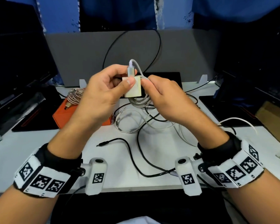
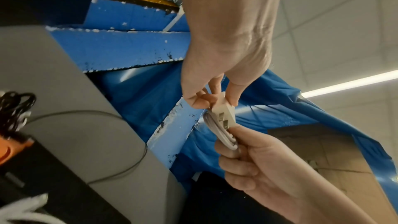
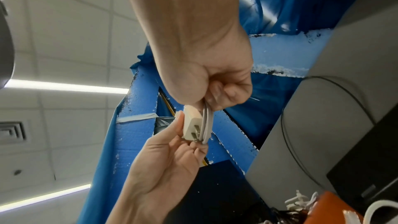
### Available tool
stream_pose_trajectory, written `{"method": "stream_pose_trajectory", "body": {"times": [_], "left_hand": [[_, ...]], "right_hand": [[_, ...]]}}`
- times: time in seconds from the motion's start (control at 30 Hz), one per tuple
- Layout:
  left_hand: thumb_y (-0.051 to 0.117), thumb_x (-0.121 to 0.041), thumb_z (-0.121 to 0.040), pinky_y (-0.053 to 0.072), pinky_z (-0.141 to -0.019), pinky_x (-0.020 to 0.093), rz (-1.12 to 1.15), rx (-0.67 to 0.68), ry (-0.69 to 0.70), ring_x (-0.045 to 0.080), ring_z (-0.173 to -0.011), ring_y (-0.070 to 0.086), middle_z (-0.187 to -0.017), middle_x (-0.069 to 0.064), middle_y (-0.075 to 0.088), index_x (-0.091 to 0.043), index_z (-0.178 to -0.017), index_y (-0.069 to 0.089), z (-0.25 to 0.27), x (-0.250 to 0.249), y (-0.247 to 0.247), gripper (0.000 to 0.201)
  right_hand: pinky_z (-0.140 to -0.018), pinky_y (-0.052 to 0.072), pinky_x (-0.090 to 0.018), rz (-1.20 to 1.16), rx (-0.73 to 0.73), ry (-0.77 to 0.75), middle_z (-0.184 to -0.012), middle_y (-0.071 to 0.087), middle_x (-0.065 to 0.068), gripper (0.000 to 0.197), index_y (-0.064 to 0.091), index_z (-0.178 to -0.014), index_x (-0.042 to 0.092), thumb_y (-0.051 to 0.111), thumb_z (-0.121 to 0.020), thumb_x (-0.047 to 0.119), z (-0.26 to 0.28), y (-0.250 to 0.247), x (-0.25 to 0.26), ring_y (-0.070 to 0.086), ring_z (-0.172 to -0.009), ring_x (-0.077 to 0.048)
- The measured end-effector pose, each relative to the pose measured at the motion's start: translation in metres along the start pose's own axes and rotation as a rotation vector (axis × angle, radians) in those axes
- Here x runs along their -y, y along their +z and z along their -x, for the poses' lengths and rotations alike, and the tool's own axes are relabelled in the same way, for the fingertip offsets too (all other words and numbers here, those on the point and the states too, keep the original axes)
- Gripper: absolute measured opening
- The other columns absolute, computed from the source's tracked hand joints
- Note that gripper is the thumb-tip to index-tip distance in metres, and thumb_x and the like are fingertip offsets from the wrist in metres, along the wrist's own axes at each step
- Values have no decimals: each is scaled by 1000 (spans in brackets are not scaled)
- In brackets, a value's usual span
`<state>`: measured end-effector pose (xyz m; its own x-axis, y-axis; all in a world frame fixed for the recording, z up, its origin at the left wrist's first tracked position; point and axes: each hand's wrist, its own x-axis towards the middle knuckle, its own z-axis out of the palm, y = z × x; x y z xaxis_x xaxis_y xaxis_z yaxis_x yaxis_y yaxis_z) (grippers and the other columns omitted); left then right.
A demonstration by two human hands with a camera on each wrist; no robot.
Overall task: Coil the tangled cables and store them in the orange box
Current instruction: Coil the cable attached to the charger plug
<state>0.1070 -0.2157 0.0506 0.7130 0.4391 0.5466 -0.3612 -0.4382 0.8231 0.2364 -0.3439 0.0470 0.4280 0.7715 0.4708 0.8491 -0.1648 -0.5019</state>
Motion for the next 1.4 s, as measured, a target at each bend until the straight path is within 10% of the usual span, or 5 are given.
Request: {"method": "stream_pose_trajectory", "body": {"times": [0.37,0.57,0.7,1.1,1.4], "left_hand": [[61,-28,-91,37,-54,26,-208,55,-109,19,-64,50,-71,4,58,-17,-81,70,-7,-13,-28,17],[53,-44,-105,52,-89,25,-431,296,-31,12,-99,70,-105,-2,75,-23,-115,71,-5,-10,-43,29],[50,-37,-106,53,-77,36,-688,384,18,7,-79,67,-85,-10,71,-26,-105,64,0,-7,-30,18],[55,-32,-102,63,-61,47,-337,-150,-42,22,-63,72,-73,0,69,-11,-98,69,-3,16,0,25],[51,-25,-107,58,-59,30,-224,70,-210,21,-62,69,-83,8,68,-14,-98,66,-1,3,-1,20]], "right_hand": [[-67,40,-40,8,-22,-41,-70,53,0,43,49,-82,14,35,-110,44,1,-5,-2,50,-68,-17],[-58,36,-34,136,77,-74,-66,52,5,41,40,-75,26,34,-108,50,8,-8,7,51,-66,-14],[-57,34,-30,162,89,-86,-67,52,6,41,41,-73,30,36,-107,53,10,-6,10,52,-67,-11],[-49,43,-26,-683,-89,139,-70,62,4,20,68,-94,18,60,-105,33,5,17,9,51,-55,-9],[-47,21,-23,-903,92,197,-61,39,11,31,47,-86,20,37,-113,30,0,11,2,23,-47,-6]]}}
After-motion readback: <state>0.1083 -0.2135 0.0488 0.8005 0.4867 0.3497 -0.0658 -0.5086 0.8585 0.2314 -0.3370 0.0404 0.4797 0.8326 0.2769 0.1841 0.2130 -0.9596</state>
